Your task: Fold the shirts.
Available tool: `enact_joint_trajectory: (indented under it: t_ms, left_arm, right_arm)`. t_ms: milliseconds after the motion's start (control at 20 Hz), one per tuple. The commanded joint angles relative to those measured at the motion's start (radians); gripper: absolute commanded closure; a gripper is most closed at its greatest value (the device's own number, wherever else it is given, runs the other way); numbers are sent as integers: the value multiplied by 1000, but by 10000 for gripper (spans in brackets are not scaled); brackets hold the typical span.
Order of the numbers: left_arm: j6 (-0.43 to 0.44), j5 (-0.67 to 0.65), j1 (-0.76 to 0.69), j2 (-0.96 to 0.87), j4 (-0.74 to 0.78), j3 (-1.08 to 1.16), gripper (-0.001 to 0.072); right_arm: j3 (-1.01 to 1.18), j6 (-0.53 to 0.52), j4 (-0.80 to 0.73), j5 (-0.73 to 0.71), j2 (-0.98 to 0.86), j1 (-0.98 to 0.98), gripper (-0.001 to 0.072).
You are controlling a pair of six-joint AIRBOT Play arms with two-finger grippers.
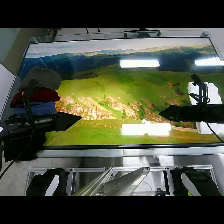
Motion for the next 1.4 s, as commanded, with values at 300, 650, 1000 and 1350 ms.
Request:
enact_joint_trajectory:
  t_ms: [300,650,1000,1350]
  left_arm:
    - [-1,101,0,-61,327,129,696]
    - [-132,413,2,-537,1083,568,-13]
    - [-168,387,221,-1259,1146,1065,-13]
    - [-155,573,319,-1553,987,1224,-13]
  right_arm:
    - [0,0,1,1,0,1,694]
    - [0,0,1,0,0,1,694]
    - [0,0,1,-11,-2,1,694]
    - [0,-4,1,-15,-2,1,694]
